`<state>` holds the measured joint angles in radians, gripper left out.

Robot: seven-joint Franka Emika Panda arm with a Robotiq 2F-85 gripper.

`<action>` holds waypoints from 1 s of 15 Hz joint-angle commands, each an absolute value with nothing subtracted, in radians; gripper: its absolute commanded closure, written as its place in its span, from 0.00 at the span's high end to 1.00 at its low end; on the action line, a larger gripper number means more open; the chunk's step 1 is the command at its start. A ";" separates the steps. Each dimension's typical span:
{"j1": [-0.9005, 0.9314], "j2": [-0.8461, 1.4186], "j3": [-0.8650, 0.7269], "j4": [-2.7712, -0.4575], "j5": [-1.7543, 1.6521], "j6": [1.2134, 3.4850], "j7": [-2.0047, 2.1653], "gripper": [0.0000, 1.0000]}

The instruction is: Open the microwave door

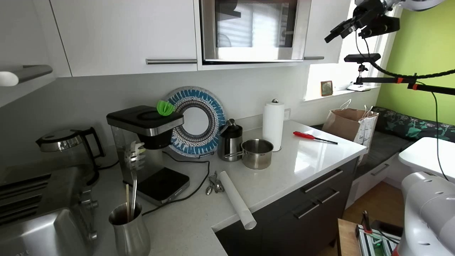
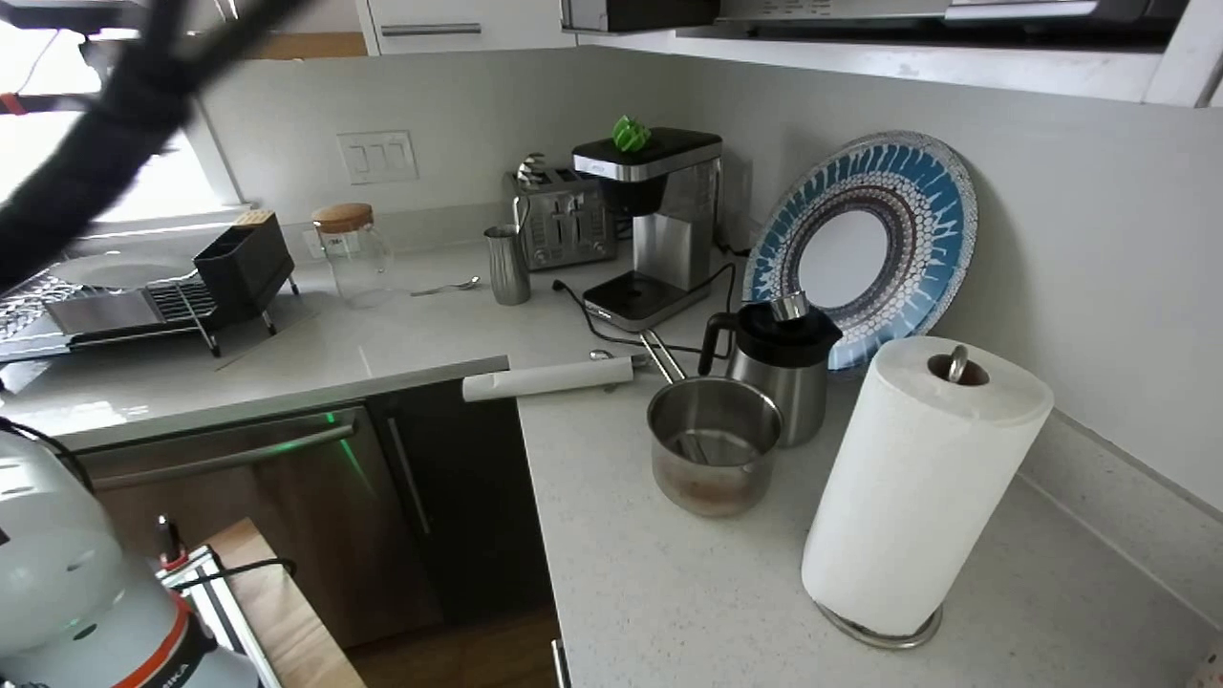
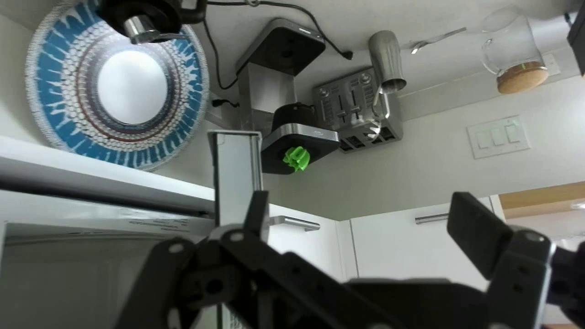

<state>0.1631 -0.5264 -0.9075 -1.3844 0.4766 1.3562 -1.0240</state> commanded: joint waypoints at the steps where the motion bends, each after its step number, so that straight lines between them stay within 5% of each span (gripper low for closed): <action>1: 0.110 -0.517 -0.915 -1.343 0.445 1.431 -1.074 1.00; 15: 0.163 -0.337 -0.858 -1.382 0.596 1.631 -1.057 1.00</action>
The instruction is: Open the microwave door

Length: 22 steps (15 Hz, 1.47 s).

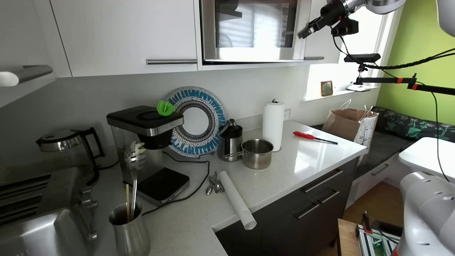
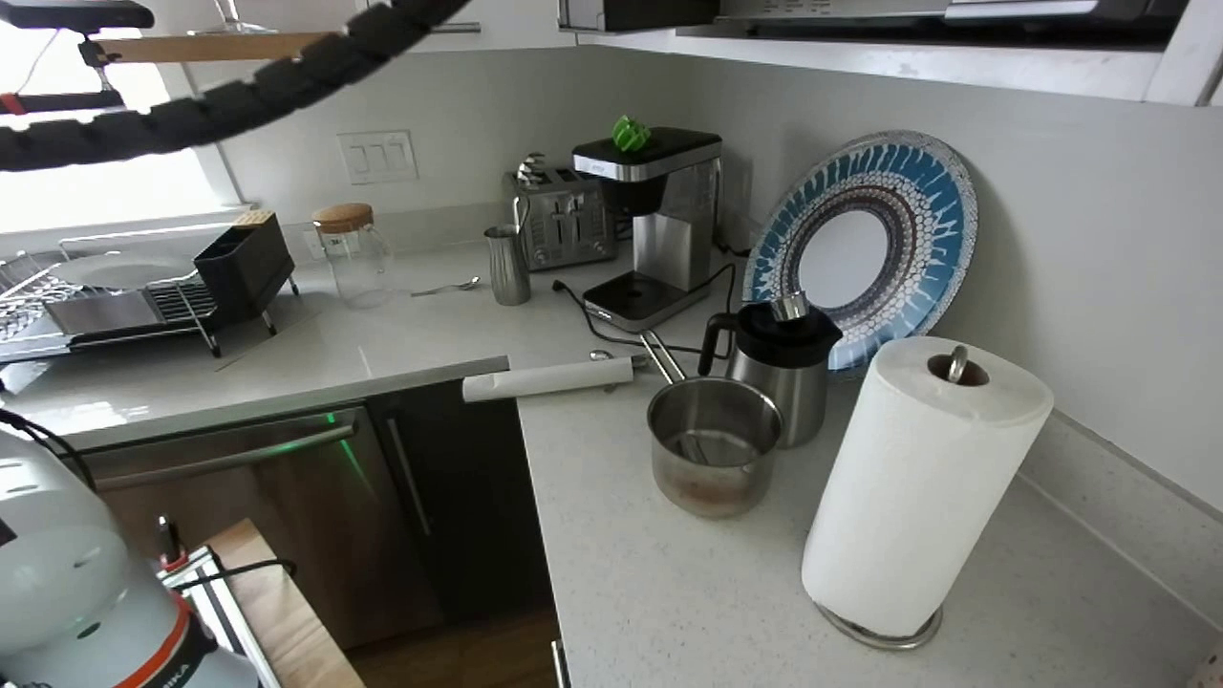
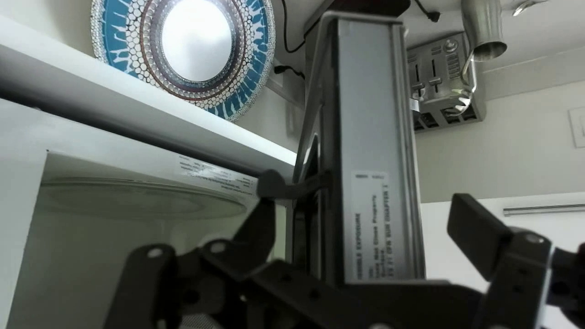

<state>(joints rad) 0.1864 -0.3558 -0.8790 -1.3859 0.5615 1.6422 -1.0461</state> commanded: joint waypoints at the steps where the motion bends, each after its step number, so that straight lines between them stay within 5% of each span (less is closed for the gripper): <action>1: 0.150 -0.343 -0.838 -1.388 0.591 1.624 -1.062 1.00; 11: 0.092 -0.451 -0.744 -1.417 0.646 1.284 -1.075 1.00; 22: 0.026 -0.396 -0.494 -1.505 0.764 1.300 -1.059 1.00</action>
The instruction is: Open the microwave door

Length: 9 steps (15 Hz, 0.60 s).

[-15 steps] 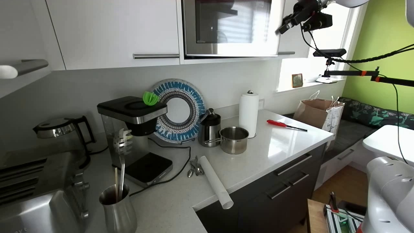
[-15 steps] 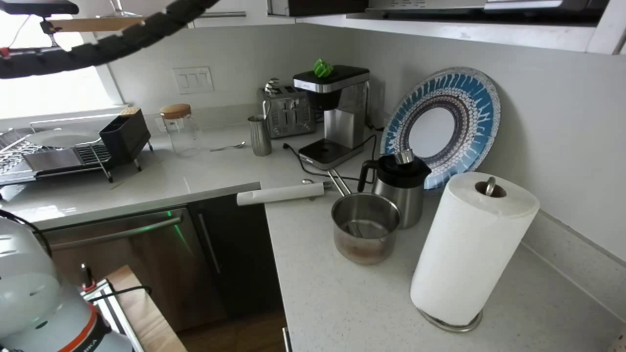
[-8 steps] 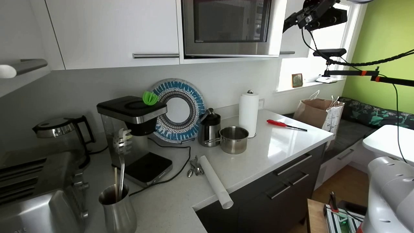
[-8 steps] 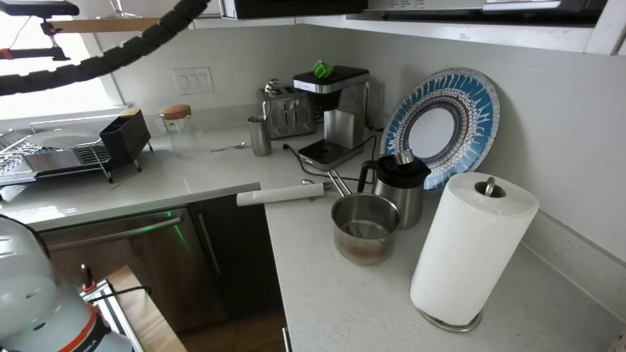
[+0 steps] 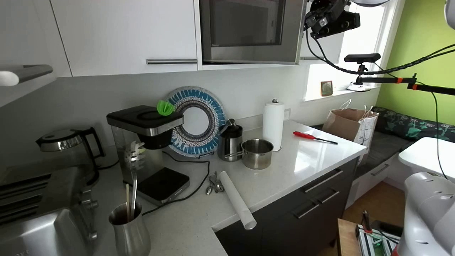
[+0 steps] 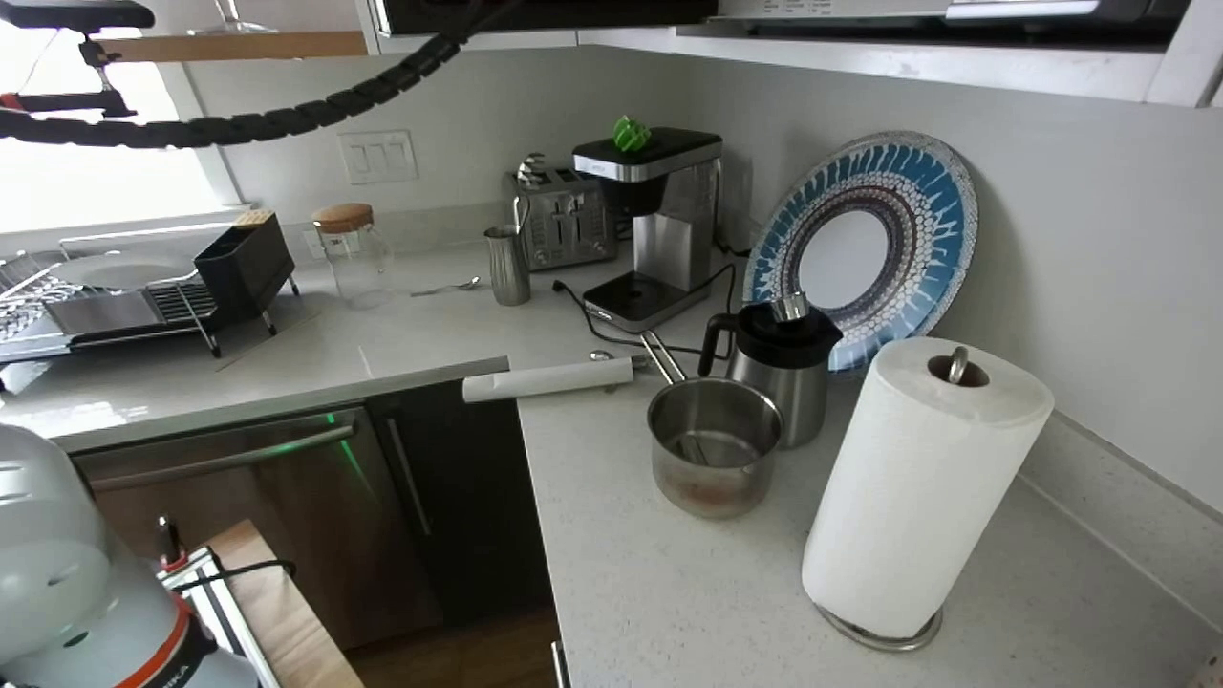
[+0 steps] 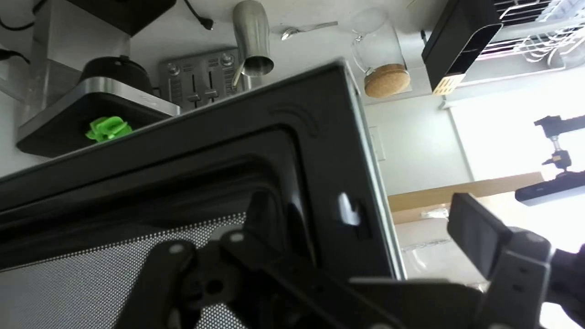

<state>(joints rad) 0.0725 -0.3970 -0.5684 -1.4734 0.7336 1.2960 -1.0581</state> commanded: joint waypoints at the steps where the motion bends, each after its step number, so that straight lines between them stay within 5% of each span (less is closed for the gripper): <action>1: 0.017 -0.390 -0.471 -1.507 0.767 1.300 -1.062 1.00; 9: -0.115 -0.447 -0.475 -1.485 0.720 1.362 -1.153 1.00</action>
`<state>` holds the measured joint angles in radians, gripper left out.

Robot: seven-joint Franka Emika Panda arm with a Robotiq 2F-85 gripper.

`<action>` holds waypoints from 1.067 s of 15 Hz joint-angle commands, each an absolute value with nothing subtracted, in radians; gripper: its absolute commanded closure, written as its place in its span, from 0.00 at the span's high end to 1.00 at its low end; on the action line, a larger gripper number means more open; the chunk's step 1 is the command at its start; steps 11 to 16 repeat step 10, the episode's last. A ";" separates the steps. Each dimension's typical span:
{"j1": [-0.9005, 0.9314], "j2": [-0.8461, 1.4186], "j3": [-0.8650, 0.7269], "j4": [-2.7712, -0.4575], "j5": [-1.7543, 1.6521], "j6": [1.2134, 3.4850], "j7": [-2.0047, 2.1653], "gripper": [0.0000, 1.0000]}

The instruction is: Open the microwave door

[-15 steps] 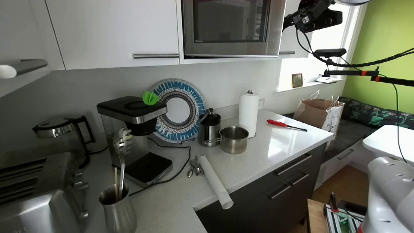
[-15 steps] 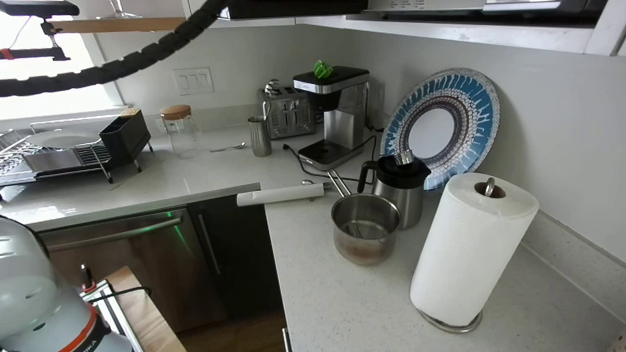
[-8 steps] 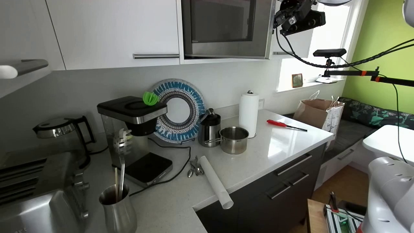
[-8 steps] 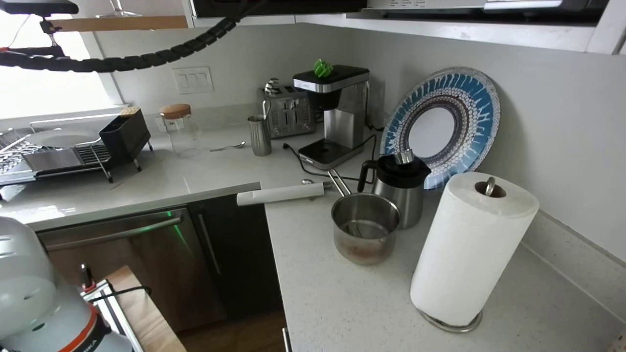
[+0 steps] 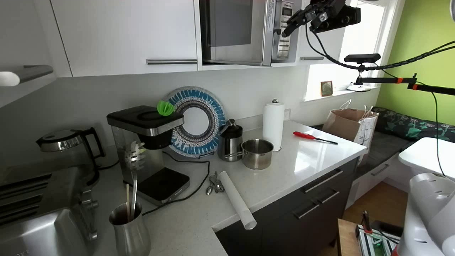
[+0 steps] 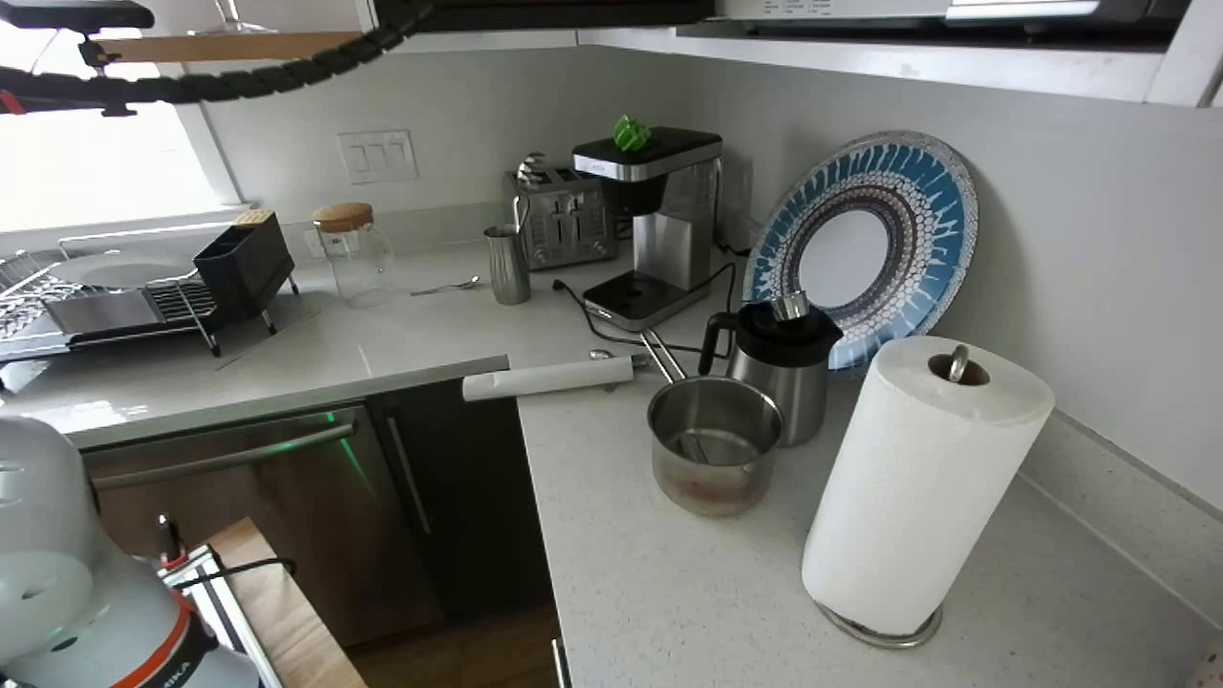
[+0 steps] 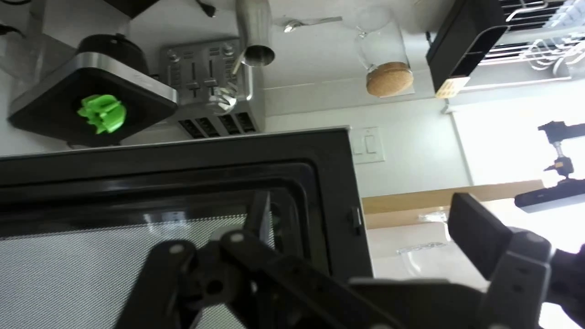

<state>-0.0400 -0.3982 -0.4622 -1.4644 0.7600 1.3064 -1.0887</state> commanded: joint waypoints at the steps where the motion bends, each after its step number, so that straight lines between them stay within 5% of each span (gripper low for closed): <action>1: -0.139 -0.456 -0.488 -1.498 0.696 1.389 -1.191 1.00; 8: -0.269 -0.502 -0.472 -1.716 0.565 1.887 -1.392 1.00; 16: -0.204 -0.479 -0.525 -1.652 0.574 1.839 -1.349 1.00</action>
